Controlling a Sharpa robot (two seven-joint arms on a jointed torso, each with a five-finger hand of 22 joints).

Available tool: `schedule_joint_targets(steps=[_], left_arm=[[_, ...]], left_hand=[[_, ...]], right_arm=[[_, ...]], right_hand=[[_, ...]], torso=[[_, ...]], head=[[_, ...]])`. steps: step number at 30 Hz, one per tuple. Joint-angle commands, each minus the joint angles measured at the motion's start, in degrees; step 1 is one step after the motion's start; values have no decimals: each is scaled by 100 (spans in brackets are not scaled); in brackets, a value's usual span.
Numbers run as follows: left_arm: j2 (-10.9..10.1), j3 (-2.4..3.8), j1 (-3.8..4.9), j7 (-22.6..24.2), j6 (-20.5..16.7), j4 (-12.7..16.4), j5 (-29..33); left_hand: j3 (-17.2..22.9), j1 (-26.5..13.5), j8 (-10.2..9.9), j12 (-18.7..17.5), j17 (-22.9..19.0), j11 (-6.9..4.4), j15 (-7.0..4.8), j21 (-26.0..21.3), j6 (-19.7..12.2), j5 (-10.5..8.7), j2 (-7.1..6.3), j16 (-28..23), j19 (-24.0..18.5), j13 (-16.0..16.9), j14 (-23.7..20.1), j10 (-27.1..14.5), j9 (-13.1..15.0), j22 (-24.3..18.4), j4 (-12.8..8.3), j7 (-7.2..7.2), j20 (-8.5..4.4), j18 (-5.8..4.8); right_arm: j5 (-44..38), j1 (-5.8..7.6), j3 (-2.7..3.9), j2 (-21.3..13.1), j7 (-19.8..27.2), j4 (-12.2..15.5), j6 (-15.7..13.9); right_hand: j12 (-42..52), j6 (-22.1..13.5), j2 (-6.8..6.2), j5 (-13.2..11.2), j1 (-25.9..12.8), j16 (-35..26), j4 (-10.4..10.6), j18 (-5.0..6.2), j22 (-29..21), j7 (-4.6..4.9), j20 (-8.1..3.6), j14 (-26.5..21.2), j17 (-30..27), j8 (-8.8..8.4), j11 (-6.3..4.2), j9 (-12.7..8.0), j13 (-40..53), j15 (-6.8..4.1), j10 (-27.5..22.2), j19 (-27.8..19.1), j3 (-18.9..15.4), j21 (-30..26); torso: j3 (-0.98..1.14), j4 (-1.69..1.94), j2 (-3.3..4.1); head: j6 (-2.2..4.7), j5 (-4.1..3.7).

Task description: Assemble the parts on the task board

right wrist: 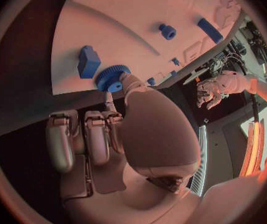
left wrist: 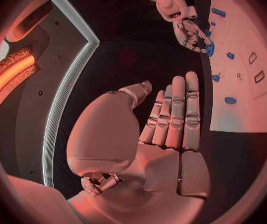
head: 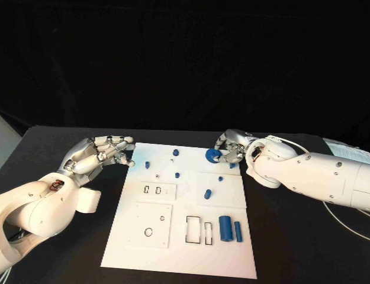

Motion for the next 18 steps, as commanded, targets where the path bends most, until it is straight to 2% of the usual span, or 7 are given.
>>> schedule_joint_targets(steps=[1, 6, 9, 14, 15, 18], left_arm=[[4, 4, 0, 18, 107, 17, -25], [-2, 5, 0, 17, 110, 21, -27], [-6, 5, 0, 15, 112, 24, -28], [-6, 5, 0, 15, 115, 23, -28], [-6, 5, -1, 15, 115, 22, -29], [-6, 5, -1, 15, 114, 17, -29]], left_hand=[[22, -30, -27, -33, 6, -6, 13, 21, -43, -31, 4, 39, -43, -8, -45, -38, -9, 5, -7, 55, -5, 42], [22, -30, -27, -33, 6, -6, 13, 21, -43, -31, 4, 39, -43, -8, -45, -38, -9, 5, -7, 55, -5, 42], [22, -30, -27, -33, 6, -6, 13, 21, -43, -31, 4, 39, -43, -8, -45, -38, -9, 5, -7, 55, -5, 42], [22, -30, -27, -33, 6, -6, 13, 21, -43, -31, 4, 39, -43, -8, -45, -38, -9, 5, -7, 55, -5, 42], [22, -30, -27, -33, 6, -6, 13, 21, -43, -31, 4, 39, -43, -8, -45, -38, -9, 5, -7, 55, -5, 42], [22, -30, -27, -33, 6, -6, 13, 21, -43, -31, 4, 39, -43, -8, -45, -38, -9, 5, -7, 55, -5, 42]], right_arm=[[83, -23, -14, 11, 68, -7, 237], [97, -24, -14, 15, 67, -8, 221], [71, -25, -14, 20, 73, 26, 62], [-14, -26, -13, 15, 96, 183, -385], [-27, -25, -13, 9, 89, 237, -489], [-157, -22, -10, -7, 27, 415, -780]], right_hand=[[35, 65, 69, 49, -11, 17, -1, -109, 1270, -12, -2, 602, 1486, 32, -34, -9, 1490, -33, 578, 491, 64, 20], [48, 152, 80, 113, -65, 15, 2, -110, 1276, -44, -32, 600, 1480, 37, -64, -31, 1506, -67, 594, 491, 188, 23], [50, 206, 91, 84, -109, 16, -4, -111, 1282, -65, -48, 601, 1483, 41, -82, -45, 1509, -83, 597, 493, 266, 27], [50, 264, 73, 125, -119, 19, -19, -117, 1306, -89, -67, 603, 1492, 46, -107, -58, 1509, -103, 597, 503, 362, 45], [50, 265, 54, -51, -175, 22, -9, -122, 1325, -89, -73, 606, 1503, 30, -109, -73, 1509, -105, 597, 511, 391, 60], [50, 293, 76, -86, -167, 23, -25, -130, 1355, -99, -79, 607, 1507, 33, -117, -79, 1509, -111, 597, 523, 457, 83]], torso=[[-5, 4, -2], [-5, 1, -3], [-5, 1, -2], [-8, 1, -11], [-7, 0, -13], [-7, 4, -10]], head=[[-9, -1], [-39, 16], [-30, 20], [-26, 23], [-35, 28], [-29, 47]])
